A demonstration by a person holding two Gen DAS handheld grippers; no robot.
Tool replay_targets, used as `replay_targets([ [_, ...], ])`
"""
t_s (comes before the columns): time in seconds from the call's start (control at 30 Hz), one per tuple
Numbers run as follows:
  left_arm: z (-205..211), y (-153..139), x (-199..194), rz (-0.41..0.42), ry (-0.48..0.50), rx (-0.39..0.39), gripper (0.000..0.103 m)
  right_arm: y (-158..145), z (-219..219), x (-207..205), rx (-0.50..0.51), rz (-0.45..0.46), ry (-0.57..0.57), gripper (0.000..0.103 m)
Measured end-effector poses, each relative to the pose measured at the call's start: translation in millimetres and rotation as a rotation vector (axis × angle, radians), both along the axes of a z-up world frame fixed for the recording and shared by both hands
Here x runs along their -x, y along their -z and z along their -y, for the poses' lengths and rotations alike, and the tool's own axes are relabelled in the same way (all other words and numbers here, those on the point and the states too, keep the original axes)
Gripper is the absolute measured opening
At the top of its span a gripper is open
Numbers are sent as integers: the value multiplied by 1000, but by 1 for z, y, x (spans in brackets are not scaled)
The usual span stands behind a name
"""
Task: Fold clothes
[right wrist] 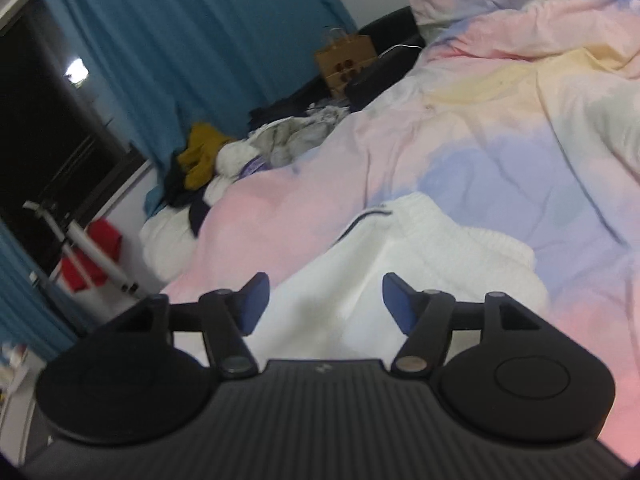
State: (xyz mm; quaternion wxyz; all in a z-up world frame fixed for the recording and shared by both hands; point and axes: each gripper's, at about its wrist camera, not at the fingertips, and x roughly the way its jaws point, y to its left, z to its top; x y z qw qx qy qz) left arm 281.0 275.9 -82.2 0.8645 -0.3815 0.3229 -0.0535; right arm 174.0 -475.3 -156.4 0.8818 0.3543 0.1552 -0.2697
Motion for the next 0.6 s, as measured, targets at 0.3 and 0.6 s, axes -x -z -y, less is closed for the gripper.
replay_targets([
  [0.3, 25, -6, 111, -188, -119, 160, 75, -26, -21, 69, -103, -16, -128, 70],
  [0.6, 25, 12, 135, -234, -183, 222, 82, 39, 18, 90, -454, 1, -38, 77],
])
